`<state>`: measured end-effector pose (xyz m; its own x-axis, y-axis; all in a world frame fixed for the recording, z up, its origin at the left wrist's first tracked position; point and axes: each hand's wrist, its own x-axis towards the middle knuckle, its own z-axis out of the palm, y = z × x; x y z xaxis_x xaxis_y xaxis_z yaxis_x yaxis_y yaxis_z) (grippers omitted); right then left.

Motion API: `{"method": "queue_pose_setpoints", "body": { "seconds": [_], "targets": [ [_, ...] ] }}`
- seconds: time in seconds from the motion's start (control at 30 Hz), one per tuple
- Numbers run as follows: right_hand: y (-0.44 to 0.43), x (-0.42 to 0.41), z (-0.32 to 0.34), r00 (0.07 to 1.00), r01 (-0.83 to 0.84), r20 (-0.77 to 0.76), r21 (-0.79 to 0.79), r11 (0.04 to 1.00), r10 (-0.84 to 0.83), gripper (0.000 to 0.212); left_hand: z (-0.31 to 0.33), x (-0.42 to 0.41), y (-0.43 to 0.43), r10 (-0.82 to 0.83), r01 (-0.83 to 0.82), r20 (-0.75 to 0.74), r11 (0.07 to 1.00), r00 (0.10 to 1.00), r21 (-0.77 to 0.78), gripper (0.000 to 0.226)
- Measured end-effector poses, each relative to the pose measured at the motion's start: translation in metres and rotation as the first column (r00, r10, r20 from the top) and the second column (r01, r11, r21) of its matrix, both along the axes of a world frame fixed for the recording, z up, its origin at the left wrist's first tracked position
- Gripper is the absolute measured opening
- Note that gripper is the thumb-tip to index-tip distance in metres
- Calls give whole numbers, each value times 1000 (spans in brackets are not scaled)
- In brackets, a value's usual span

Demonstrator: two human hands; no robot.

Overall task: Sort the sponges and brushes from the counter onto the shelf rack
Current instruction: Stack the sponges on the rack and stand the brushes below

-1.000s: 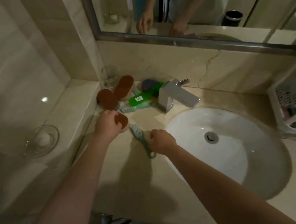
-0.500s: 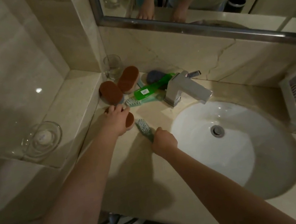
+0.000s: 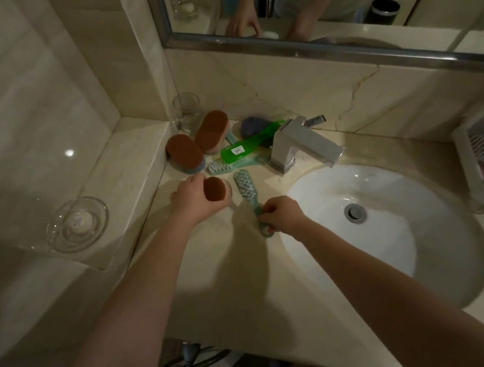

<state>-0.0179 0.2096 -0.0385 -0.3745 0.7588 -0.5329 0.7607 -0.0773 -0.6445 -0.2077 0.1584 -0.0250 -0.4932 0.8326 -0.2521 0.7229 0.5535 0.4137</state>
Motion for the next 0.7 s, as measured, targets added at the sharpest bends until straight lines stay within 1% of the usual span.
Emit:
{"method": "queue_pose_setpoints", "body": {
  "seconds": [0.07,0.13,0.23,0.37,0.5,0.6,0.7],
  "targets": [
    [3,11,7,991,82,-107,17,996,-80,9,7,11,1,89,-102,156,992,984,80,68],
    [5,25,14,963,165,-219,34,986,-154,2,14,23,2,115,-164,291,976,950,147,66],
    [8,51,25,902,274,-357,39,961,-242,14,26,48,8,104,-215,427,951,898,220,60],
    [11,89,42,823,398,-459,47,916,-334,17,42,88,21,54,-216,540,946,840,242,62],
    [14,128,58,767,479,-515,64,875,-382,17,57,134,35,-34,-182,628,944,777,276,58],
    [16,159,66,745,525,-532,97,845,-402,18,66,167,43,-97,-152,648,936,755,317,56],
    [19,196,70,714,578,-550,113,808,-434,16,72,200,49,-118,-129,649,939,751,320,55]
  ]
}}
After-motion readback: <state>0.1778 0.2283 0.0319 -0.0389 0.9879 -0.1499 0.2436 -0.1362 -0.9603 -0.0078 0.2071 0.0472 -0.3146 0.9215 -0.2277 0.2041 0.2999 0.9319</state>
